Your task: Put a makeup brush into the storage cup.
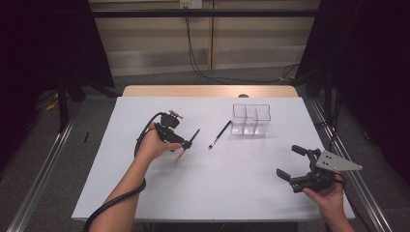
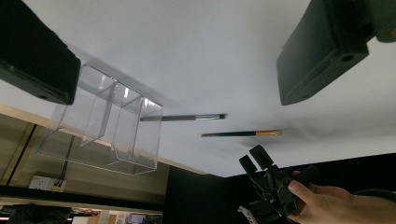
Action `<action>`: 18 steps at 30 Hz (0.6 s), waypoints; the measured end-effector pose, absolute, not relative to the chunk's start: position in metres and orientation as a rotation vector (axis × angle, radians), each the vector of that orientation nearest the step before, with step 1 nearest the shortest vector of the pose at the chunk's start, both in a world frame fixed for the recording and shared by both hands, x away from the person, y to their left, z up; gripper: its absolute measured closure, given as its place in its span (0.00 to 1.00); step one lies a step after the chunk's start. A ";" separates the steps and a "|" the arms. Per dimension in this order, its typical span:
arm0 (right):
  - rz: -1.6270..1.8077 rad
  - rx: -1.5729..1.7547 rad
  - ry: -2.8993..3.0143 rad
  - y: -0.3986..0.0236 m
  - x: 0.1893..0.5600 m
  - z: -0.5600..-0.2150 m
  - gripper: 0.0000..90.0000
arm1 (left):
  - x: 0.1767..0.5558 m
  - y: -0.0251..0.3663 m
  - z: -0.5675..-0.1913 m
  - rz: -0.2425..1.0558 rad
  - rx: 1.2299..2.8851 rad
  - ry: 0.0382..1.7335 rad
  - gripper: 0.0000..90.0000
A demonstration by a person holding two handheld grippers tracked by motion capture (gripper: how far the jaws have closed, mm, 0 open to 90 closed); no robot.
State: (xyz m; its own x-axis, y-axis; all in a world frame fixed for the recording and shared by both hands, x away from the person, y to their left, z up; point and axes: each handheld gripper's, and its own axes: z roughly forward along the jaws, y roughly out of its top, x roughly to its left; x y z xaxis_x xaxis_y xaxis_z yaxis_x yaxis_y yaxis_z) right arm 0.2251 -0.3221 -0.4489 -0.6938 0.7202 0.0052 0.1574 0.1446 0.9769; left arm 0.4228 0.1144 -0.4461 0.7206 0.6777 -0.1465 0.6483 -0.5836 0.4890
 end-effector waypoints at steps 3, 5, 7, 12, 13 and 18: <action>1.576 0.838 1.959 -0.322 0.225 -0.449 0.00 | 0.424 0.112 -0.447 0.056 2.430 1.020 0.01; 1.574 0.838 1.959 -0.322 0.225 -0.449 0.00 | 0.424 0.111 -0.447 0.047 2.460 1.013 0.04; 1.574 0.837 1.959 -0.322 0.225 -0.449 0.00 | 0.424 0.111 -0.447 0.040 2.467 1.017 0.07; 1.573 0.839 1.961 -0.323 0.224 -0.449 0.00 | 0.424 0.108 -0.447 0.032 2.505 1.036 0.18; 1.573 0.839 1.960 -0.323 0.224 -0.449 0.00 | 0.424 0.108 -0.447 0.023 2.501 1.050 0.21; 1.567 0.840 1.965 -0.323 0.224 -0.449 0.00 | 0.423 0.107 -0.446 0.016 2.529 1.033 0.38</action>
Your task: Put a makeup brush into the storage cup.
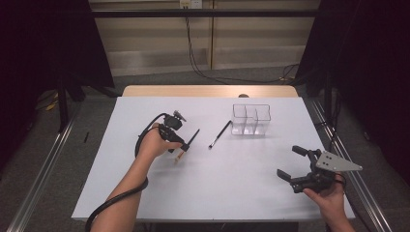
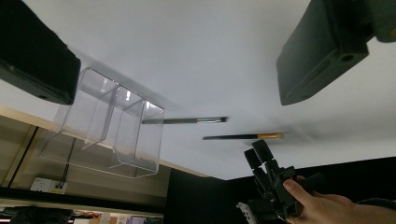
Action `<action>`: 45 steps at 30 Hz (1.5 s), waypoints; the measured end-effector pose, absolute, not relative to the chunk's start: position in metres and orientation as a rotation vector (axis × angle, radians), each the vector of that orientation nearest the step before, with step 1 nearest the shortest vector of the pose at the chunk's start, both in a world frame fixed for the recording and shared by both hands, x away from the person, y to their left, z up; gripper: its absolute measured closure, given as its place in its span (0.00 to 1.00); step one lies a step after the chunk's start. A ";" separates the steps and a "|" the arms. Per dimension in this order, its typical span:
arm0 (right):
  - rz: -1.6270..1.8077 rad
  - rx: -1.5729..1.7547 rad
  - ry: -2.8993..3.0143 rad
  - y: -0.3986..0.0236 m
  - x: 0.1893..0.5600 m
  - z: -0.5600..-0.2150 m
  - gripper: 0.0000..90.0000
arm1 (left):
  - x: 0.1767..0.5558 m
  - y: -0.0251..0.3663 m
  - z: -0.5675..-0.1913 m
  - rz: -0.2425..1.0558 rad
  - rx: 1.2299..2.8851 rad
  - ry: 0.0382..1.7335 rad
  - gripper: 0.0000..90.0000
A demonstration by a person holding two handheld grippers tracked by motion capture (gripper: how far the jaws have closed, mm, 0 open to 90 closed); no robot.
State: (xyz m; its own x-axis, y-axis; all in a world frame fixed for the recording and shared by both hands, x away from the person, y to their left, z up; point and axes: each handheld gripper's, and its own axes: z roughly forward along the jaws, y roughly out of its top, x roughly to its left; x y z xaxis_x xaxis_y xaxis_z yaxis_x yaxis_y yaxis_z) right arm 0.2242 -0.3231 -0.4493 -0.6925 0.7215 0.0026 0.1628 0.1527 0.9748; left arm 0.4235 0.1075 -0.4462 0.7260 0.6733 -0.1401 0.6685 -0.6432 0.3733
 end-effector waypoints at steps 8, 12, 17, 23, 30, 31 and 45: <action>1.565 0.836 1.965 -0.323 0.224 -0.449 0.00 | 0.423 0.108 -0.446 0.026 2.562 1.032 0.52; 1.565 0.839 1.965 -0.324 0.224 -0.449 0.00 | 0.423 0.109 -0.446 0.015 2.571 1.060 0.59; 1.566 0.838 1.965 -0.324 0.224 -0.449 0.00 | 0.421 0.106 -0.445 -0.023 2.583 1.070 0.66; 1.560 0.836 1.968 -0.324 0.223 -0.449 0.00 | 0.418 0.096 -0.446 -0.067 2.622 1.071 0.74; 1.553 0.834 1.969 -0.324 0.223 -0.449 0.00 | 0.419 0.092 -0.447 -0.050 2.669 1.087 0.92; 1.551 0.835 1.970 -0.324 0.223 -0.449 0.00 | 0.419 0.092 -0.448 -0.047 2.675 1.088 0.93; 1.549 0.819 1.978 -0.321 0.224 -0.448 0.00 | 0.421 0.091 -0.450 -0.070 2.669 1.117 0.94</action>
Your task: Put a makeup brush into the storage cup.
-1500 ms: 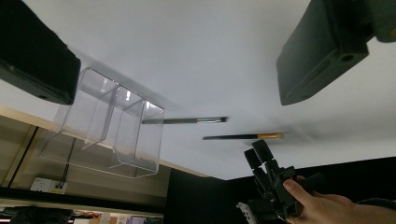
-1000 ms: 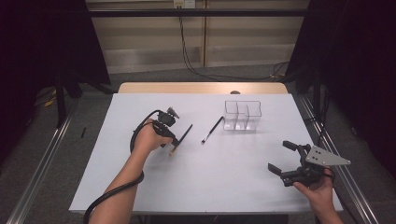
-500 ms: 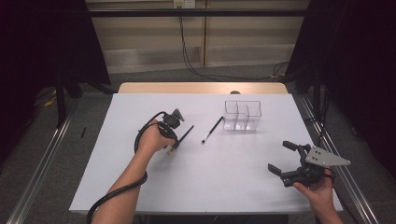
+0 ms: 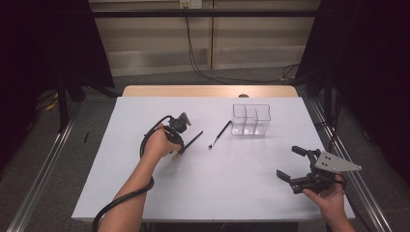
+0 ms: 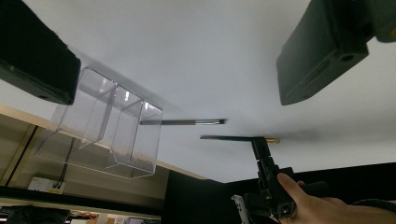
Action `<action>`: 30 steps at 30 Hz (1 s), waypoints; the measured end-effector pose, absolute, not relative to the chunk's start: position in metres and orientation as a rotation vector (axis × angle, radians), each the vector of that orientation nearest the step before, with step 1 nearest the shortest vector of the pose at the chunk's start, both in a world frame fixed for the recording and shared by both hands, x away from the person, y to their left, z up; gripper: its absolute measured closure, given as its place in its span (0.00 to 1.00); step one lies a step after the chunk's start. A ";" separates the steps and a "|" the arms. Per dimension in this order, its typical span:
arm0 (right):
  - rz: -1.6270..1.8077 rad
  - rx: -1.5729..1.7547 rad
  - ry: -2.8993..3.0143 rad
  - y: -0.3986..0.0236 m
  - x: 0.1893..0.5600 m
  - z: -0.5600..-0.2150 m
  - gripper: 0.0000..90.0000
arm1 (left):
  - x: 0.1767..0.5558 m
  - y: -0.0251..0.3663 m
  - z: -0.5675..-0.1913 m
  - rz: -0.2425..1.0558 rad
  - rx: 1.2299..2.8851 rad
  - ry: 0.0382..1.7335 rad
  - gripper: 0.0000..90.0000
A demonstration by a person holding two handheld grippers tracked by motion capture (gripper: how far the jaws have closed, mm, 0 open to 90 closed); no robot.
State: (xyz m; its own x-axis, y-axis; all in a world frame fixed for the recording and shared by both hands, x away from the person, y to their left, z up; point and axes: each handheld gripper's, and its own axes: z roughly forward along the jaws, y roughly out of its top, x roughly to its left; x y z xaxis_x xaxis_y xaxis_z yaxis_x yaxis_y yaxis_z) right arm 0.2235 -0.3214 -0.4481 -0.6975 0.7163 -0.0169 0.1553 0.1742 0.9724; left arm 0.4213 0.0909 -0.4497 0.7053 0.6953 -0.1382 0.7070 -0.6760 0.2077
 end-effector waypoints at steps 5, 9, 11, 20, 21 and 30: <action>1.548 0.821 1.979 -0.323 0.224 -0.449 0.00 | 0.421 0.089 -0.448 -0.054 2.686 1.109 0.94; 1.549 0.834 1.976 -0.325 0.225 -0.449 0.00 | 0.420 0.091 -0.446 -0.052 2.688 1.087 0.94; 1.550 0.836 1.977 -0.326 0.225 -0.449 0.00 | 0.420 0.093 -0.444 -0.053 2.688 1.079 0.94; 1.548 0.834 1.983 -0.325 0.224 -0.450 0.00 | 0.413 0.093 -0.423 -0.073 2.679 1.008 0.94; 1.546 0.833 1.986 -0.325 0.225 -0.450 0.00 | 0.411 0.093 -0.421 -0.077 2.673 0.994 0.94; 1.557 0.835 1.993 -0.323 0.225 -0.451 0.00 | 0.398 0.083 -0.405 -0.107 2.681 0.875 0.94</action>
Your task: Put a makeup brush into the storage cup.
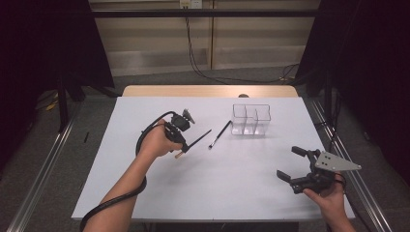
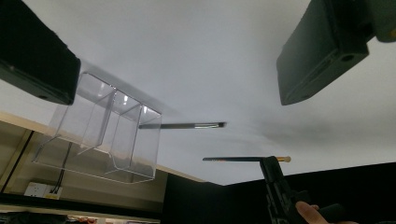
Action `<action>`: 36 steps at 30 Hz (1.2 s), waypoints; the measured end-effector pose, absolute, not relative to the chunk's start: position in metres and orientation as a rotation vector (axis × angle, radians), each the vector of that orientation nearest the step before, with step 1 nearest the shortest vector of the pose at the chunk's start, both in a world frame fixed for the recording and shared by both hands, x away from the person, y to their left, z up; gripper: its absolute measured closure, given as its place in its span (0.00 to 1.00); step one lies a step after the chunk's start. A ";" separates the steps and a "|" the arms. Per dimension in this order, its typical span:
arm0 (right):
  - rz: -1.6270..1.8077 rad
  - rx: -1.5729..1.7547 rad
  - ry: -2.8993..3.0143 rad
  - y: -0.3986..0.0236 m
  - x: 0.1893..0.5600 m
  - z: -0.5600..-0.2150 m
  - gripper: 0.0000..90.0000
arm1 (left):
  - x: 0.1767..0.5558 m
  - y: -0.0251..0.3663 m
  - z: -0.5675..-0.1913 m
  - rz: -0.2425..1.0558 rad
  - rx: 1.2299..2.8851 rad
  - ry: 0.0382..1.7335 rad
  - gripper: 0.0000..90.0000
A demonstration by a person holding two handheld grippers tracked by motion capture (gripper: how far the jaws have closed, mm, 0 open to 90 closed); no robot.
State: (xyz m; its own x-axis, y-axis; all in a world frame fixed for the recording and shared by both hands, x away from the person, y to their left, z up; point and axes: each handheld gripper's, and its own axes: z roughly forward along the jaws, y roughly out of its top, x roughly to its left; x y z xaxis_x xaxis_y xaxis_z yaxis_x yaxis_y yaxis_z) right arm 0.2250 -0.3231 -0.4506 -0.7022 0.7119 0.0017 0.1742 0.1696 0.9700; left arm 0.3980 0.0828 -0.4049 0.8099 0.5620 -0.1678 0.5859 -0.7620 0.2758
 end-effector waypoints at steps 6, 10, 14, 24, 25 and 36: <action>1.555 0.834 1.997 -0.322 0.225 -0.451 0.00 | 0.393 0.076 -0.400 -0.117 2.691 0.819 0.94; 1.556 0.831 2.005 -0.323 0.226 -0.451 0.00 | 0.387 0.068 -0.397 -0.137 2.693 0.775 0.94; 1.561 0.834 2.001 -0.323 0.226 -0.451 0.00 | 0.384 0.062 -0.396 -0.150 2.700 0.737 0.94; 1.559 0.834 2.008 -0.323 0.226 -0.451 0.00 | 0.372 0.048 -0.391 -0.202 2.700 0.632 0.94; 1.562 0.837 2.007 -0.323 0.226 -0.451 0.00 | 0.370 0.046 -0.391 -0.191 2.713 0.609 0.94; 1.569 0.841 2.017 -0.322 0.227 -0.451 0.00 | 0.356 0.029 -0.387 -0.201 2.723 0.512 0.94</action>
State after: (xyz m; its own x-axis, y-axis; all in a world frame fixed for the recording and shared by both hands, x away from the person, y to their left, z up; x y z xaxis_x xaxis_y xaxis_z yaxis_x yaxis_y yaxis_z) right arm 0.2272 -0.3225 -0.4513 -0.7143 0.6996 0.0193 0.1911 0.1684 0.9670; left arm 0.3559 0.0293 -0.3868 0.9242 0.3239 -0.2024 0.3753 -0.8689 0.3227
